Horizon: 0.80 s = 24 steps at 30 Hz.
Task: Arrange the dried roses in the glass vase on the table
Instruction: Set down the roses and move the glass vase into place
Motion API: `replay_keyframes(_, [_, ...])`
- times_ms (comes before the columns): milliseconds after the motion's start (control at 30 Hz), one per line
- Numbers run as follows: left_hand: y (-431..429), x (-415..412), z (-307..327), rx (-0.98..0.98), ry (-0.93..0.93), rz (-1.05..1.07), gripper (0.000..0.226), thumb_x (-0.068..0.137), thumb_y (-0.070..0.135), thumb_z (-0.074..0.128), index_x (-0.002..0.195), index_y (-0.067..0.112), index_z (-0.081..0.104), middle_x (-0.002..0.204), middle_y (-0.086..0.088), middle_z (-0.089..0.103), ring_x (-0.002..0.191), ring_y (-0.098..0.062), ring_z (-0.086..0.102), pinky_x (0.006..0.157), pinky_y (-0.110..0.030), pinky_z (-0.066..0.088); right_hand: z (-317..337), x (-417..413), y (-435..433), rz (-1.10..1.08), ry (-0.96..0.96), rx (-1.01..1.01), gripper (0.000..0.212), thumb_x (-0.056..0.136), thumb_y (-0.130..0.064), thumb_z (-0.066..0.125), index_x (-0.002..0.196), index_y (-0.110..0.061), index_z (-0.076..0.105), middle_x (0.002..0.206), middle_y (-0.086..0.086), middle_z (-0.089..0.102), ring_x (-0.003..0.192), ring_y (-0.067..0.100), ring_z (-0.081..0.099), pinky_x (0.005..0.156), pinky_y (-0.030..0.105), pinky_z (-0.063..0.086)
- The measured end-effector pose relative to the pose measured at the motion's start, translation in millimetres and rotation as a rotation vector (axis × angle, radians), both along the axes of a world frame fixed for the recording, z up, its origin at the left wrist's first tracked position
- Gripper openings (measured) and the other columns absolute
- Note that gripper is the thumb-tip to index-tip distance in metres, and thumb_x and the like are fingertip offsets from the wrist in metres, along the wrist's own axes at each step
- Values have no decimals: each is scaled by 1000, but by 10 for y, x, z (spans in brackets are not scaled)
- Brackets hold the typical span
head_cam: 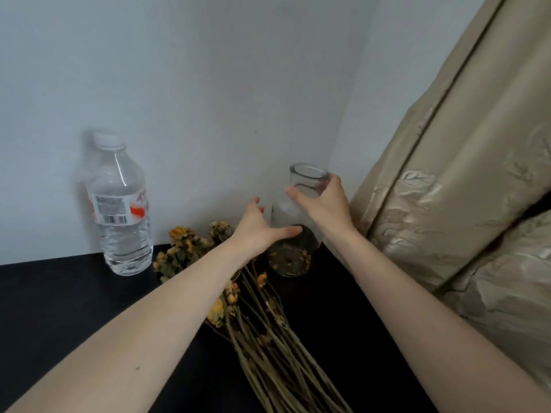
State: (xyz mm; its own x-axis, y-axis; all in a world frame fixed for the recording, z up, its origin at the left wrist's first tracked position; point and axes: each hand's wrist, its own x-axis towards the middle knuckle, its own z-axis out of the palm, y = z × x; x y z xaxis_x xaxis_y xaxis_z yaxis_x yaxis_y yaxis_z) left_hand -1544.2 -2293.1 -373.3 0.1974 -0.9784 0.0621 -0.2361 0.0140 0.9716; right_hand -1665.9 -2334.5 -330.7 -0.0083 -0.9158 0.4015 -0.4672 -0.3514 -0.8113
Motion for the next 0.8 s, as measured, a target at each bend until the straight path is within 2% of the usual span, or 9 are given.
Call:
replay_keyframes(100, [-152, -74, -124, 5, -40, -73, 119, 59, 34, 86, 147, 11, 8, 148, -7, 30, 133, -21, 34, 101, -29, 33, -76, 26, -33, 10, -13, -22, 67, 70, -40, 78, 122, -8, 50, 123, 7, 58, 115, 21, 54, 97, 38, 44])
replay_keyframes(333, [-250, -85, -256, 15, -87, -108, 119, 53, 38, 88, 144, 15, 14, 145, -4, 31, 132, -18, 33, 94, -24, 32, -105, 39, -43, 25, -71, -49, 56, 72, -39, 76, 116, -12, 53, 118, 4, 61, 112, 19, 56, 97, 41, 45])
replay_keyframes(467, [-207, -89, -185, -40, -78, -98, 111, 54, 36, 88, 140, 16, 20, 136, -1, 38, 115, -9, 38, 89, -22, 35, -2, 56, 22, 34, -57, -88, 52, 73, -35, 76, 113, -11, 53, 117, 5, 61, 112, 19, 56, 98, 40, 44])
replay_keyframes(533, [-163, -94, -68, -90, -63, -80, 107, 55, 34, 88, 137, 17, 21, 123, 6, 43, 107, -5, 43, 80, -13, 39, 133, 80, 71, 35, -24, -136, 52, 73, -36, 77, 112, -9, 53, 117, 6, 61, 112, 20, 55, 98, 40, 43])
replay_keyframes(567, [-136, -89, 7, -116, -57, -70, 107, 55, 34, 88, 137, 18, 20, 118, 8, 44, 107, -5, 46, 76, -10, 42, 221, 94, 104, 43, -17, -162, 52, 73, -36, 77, 111, -9, 53, 116, 6, 61, 111, 20, 55, 98, 39, 43])
replay_keyframes(667, [-11, -26, 255, -177, -85, -27, 113, 53, 39, 87, 140, 18, 18, 128, 3, 42, 118, -13, 43, 89, -22, 42, 497, 142, 257, 96, -39, -211, 52, 73, -38, 77, 113, -15, 53, 117, 1, 60, 110, 14, 55, 94, 28, 43])
replay_keyframes(700, [59, 11, 339, -197, -106, -7, 113, 52, 42, 87, 140, 19, 18, 128, 3, 41, 116, -12, 42, 88, -22, 41, 581, 170, 326, 122, -62, -219, 52, 73, -37, 77, 114, -16, 53, 117, -1, 60, 110, 12, 55, 92, 24, 43])
replay_keyframes(800, [337, 163, 560, -250, -146, 51, 113, 48, 45, 87, 137, 21, 22, 113, 14, 42, 99, 0, 46, 72, -13, 38, 794, 312, 583, 203, -132, -233, 51, 73, -35, 78, 114, -16, 54, 111, -6, 61, 103, 6, 56, 83, 10, 42])
